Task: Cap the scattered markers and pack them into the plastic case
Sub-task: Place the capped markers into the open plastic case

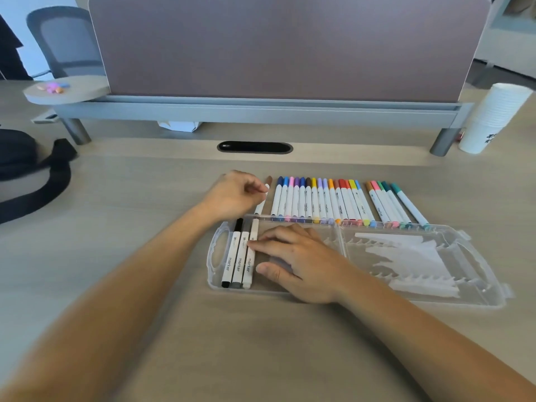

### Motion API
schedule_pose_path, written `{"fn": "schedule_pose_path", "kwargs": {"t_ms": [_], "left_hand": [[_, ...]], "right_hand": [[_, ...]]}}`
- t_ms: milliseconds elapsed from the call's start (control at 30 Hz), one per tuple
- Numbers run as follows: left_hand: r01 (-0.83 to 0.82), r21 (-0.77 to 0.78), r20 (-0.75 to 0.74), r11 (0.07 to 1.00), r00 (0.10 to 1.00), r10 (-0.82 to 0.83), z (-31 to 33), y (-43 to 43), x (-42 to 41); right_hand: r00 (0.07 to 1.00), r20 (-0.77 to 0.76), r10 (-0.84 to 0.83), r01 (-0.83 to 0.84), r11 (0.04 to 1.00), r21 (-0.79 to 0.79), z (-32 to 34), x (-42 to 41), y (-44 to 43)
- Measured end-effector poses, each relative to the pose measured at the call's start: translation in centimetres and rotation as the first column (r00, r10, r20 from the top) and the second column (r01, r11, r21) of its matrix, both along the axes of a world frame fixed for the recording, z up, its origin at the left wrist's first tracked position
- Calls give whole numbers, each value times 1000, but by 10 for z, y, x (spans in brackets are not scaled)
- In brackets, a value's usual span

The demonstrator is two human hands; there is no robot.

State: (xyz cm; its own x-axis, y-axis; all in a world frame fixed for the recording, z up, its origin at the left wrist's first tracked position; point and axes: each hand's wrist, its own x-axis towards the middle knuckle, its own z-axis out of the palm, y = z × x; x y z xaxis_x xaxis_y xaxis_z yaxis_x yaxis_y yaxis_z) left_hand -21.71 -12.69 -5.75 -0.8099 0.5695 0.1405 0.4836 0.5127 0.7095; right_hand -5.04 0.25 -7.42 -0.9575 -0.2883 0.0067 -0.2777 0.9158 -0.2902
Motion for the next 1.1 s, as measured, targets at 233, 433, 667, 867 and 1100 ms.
{"fn": "schedule_pose_path", "kwargs": {"t_ms": [233, 433, 667, 867, 1100], "left_hand": [[86, -163, -10, 983, 996, -89, 24, 56, -20], [86, -219, 10, 972, 996, -86, 27, 79, -31], [97, -418, -82, 903, 986, -144, 21, 112, -26], [102, -578, -109, 809, 974, -200, 11, 134, -28], [27, -487, -68, 873, 995, -69, 8, 133, -33]], "right_hand": [[999, -13, 46, -44, 993, 107, -3, -2, 1], [999, -42, 31, -29, 999, 38, 0, -5, 0], [984, -27, -175, 177, 981, 79, -2, 18, 54], [966, -11, -256, 256, 966, -20, -10, 25, 70], [966, 0, -258, 258, 966, -11, -10, 24, 71]]}}
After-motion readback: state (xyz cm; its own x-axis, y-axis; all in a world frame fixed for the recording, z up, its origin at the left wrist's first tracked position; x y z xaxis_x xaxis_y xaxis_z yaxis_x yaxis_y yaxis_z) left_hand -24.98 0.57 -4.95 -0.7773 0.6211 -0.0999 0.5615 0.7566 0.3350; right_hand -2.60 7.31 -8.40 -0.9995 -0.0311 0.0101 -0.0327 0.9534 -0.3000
